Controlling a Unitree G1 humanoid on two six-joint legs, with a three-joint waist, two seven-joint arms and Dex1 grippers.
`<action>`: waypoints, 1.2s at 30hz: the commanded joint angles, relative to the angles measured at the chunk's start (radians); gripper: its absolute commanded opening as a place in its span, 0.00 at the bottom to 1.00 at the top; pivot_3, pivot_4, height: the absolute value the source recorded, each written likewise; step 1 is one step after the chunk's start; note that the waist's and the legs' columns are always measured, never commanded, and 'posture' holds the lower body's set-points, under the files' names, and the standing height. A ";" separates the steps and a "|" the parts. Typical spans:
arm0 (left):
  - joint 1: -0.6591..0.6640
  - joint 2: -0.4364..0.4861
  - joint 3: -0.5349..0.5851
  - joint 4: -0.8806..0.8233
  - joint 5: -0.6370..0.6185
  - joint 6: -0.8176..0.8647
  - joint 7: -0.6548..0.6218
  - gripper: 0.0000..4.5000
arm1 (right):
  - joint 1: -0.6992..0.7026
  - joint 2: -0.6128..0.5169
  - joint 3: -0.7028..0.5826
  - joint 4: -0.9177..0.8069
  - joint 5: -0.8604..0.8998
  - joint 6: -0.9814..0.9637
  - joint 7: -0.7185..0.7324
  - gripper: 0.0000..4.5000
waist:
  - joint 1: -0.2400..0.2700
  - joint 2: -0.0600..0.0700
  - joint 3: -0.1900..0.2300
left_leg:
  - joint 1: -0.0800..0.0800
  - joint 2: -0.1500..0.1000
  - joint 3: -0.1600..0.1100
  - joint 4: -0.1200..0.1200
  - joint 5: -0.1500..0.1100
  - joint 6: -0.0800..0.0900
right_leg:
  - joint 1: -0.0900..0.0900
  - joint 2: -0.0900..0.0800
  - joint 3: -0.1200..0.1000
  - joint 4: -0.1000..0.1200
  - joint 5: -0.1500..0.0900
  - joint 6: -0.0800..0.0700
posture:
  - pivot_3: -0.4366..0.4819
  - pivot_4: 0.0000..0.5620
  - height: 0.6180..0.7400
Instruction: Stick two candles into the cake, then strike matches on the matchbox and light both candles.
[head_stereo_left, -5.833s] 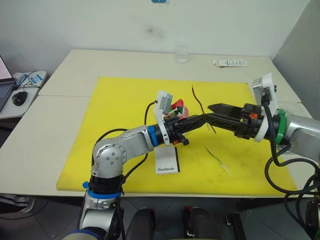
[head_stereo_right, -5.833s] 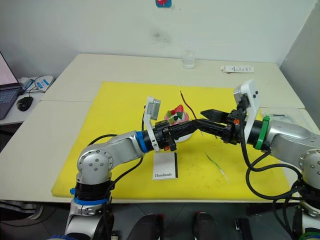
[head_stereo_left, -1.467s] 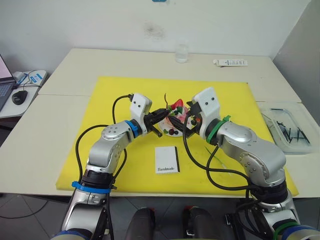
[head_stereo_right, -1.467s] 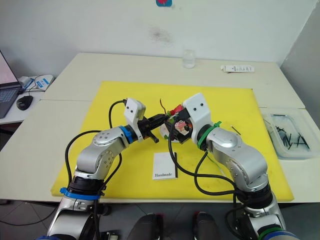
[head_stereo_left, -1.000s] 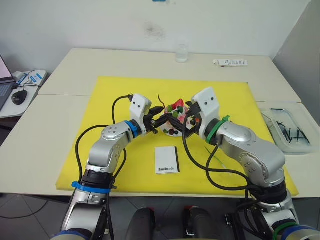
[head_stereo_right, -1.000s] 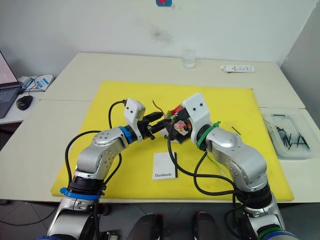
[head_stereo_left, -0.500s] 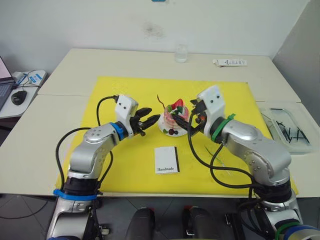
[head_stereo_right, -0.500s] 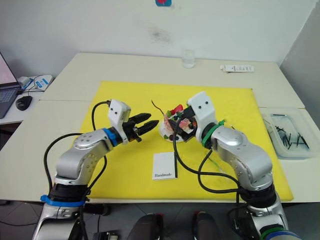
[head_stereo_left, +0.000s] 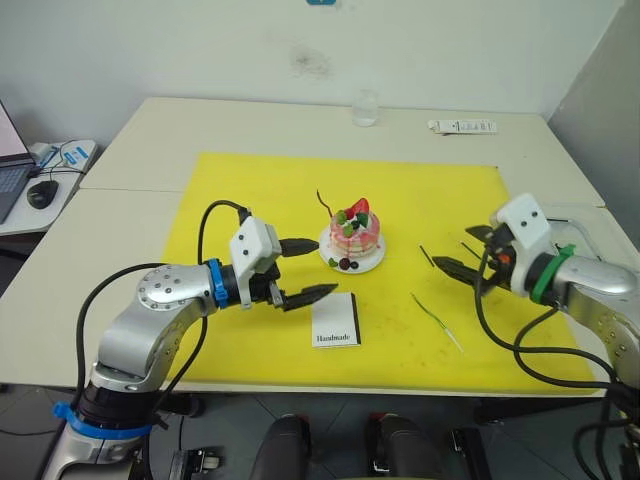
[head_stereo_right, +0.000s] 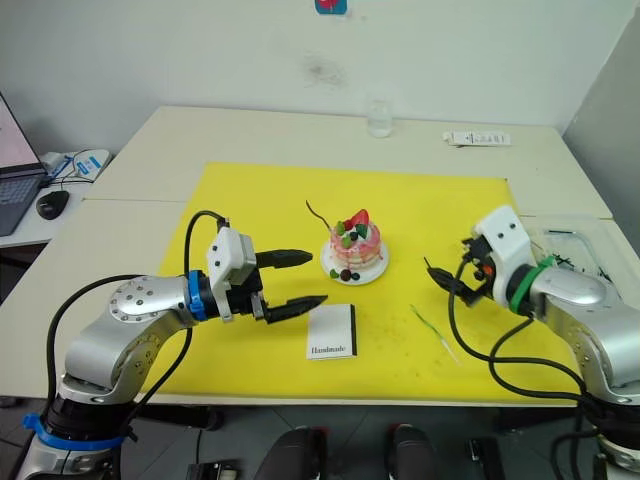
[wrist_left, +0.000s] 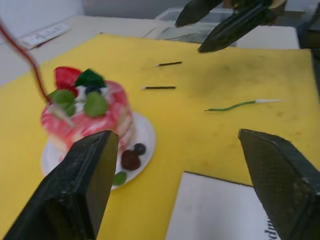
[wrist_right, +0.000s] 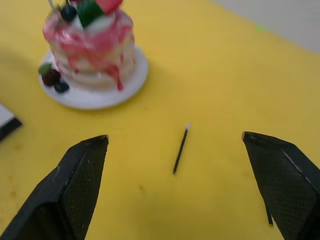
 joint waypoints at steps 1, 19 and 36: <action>0.019 -0.001 -0.043 -0.032 0.014 -0.082 -0.053 0.92 | 0.049 -0.039 -0.046 -0.034 0.052 -0.011 0.074 1.00 | -0.001 0.000 0.000 | 0.000 0.000 0.000 0.000 0.000 0.000 | 0.000 0.000 0.000 0.000 0.000 0.000 | 0.48 0.27 1.00; 0.038 -0.024 -0.120 -0.101 0.011 -0.181 -0.100 0.92 | 0.378 -0.039 0.037 -0.165 -0.011 -0.158 0.084 1.00 | -0.001 0.000 0.000 | 0.004 0.000 0.001 0.001 0.000 0.000 | 0.002 0.001 0.000 0.000 -0.002 -0.003 | 0.48 0.27 1.00; 0.061 -0.058 -0.154 -0.113 0.026 -0.176 -0.065 0.93 | 0.362 -0.092 0.073 -0.098 -0.081 -0.204 0.110 0.01 | -0.001 0.000 0.000 | 0.004 -0.001 0.001 0.000 0.000 0.000 | 0.003 0.001 0.000 0.000 0.000 0.000 | 0.48 0.27 1.00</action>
